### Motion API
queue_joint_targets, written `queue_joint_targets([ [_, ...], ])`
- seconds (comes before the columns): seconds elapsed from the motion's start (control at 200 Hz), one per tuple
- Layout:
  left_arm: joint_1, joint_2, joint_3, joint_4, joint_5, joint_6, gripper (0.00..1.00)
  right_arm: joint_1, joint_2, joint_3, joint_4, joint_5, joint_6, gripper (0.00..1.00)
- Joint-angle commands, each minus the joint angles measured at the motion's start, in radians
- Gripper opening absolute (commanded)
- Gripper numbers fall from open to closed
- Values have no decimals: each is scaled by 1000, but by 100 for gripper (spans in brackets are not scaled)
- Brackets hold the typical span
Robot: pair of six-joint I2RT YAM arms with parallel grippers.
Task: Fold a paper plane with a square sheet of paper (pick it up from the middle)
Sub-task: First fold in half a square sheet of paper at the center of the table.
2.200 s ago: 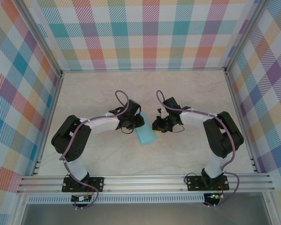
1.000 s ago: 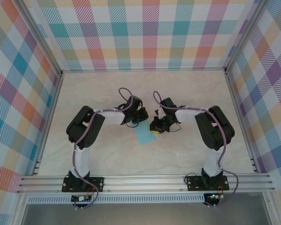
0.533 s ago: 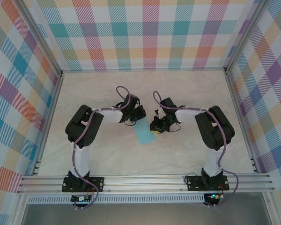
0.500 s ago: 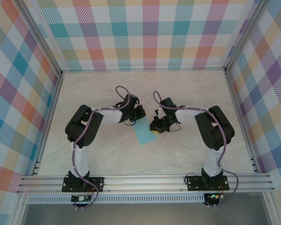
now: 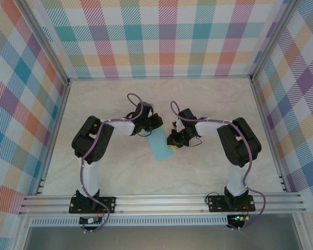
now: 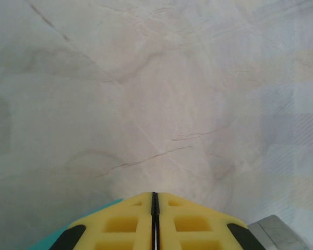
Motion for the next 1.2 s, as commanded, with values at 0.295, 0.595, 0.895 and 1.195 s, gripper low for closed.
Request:
queue_joint_targets([
  [0.295,5,62,39,-73,-54,26,8,6,29,-10,-73,23,-10,14],
  [0.595,5,66,0,-55,-60,56,5,5,-9,93,-12,-19,15,14],
  [0.895,11,68,-31,-32,-36,75,5,4,107,214,35,33,45,13],
  [1.195,18,69,-42,-25,-38,73,5,5,169,227,48,41,48,12],
])
